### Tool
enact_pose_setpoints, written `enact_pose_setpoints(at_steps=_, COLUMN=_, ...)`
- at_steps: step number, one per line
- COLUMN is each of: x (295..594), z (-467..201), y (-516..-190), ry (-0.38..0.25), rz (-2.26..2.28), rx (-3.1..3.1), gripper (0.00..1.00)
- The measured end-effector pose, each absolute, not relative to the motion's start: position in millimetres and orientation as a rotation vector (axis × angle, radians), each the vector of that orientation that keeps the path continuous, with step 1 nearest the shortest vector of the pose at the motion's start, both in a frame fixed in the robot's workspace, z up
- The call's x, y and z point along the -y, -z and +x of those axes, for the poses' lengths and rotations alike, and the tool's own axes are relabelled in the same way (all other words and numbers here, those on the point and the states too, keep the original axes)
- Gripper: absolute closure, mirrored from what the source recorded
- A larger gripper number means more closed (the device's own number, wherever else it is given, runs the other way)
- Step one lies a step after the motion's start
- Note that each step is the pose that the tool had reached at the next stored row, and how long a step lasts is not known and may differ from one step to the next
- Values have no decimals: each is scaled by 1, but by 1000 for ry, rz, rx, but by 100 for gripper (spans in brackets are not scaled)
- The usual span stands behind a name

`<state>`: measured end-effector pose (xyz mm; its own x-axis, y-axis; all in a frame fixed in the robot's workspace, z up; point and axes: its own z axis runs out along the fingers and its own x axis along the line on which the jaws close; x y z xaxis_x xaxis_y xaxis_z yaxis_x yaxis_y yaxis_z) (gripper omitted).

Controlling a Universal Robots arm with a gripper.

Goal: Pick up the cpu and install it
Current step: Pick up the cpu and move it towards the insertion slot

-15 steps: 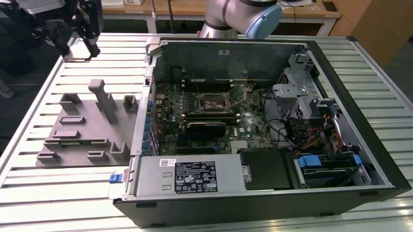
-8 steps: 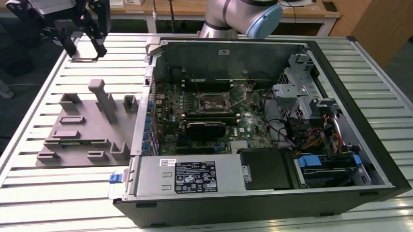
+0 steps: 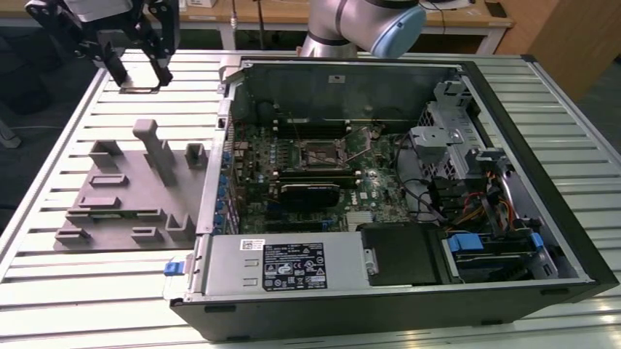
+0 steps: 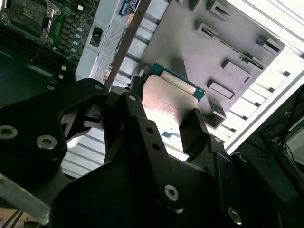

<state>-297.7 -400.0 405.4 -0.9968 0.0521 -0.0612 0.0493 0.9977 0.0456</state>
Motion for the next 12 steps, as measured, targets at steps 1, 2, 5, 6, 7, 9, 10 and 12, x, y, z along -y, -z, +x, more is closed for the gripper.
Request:
enact_pose_setpoints(at_steps=1, x=400, z=-296, y=-405, ry=-68, rz=78, rx=-3077, gripper=45)
enact_pose_setpoints(at_steps=2, x=400, z=-294, y=-405, ry=-68, rz=78, rx=-3077, gripper=45)
enact_pose_setpoints(at_steps=5, x=400, z=-289, y=-405, ry=-68, rz=78, rx=-3077, gripper=45)
enact_pose_setpoints(at_steps=6, x=400, z=-288, y=-405, ry=-68, rz=78, rx=-3077, gripper=45)
enact_pose_setpoints(at_steps=7, x=400, z=-286, y=-405, ry=-68, rz=78, rx=-3077, gripper=45)
enact_pose_setpoints(at_steps=9, x=400, z=-283, y=-405, ry=-68, rz=78, rx=-3077, gripper=45)
enact_pose_setpoints(at_steps=10, x=400, z=-281, y=-405, ry=-68, rz=78, rx=-3077, gripper=45)
enact_pose_setpoints(at_steps=12, x=400, z=-278, y=-405, ry=-68, rz=78, rx=-3077, gripper=45)
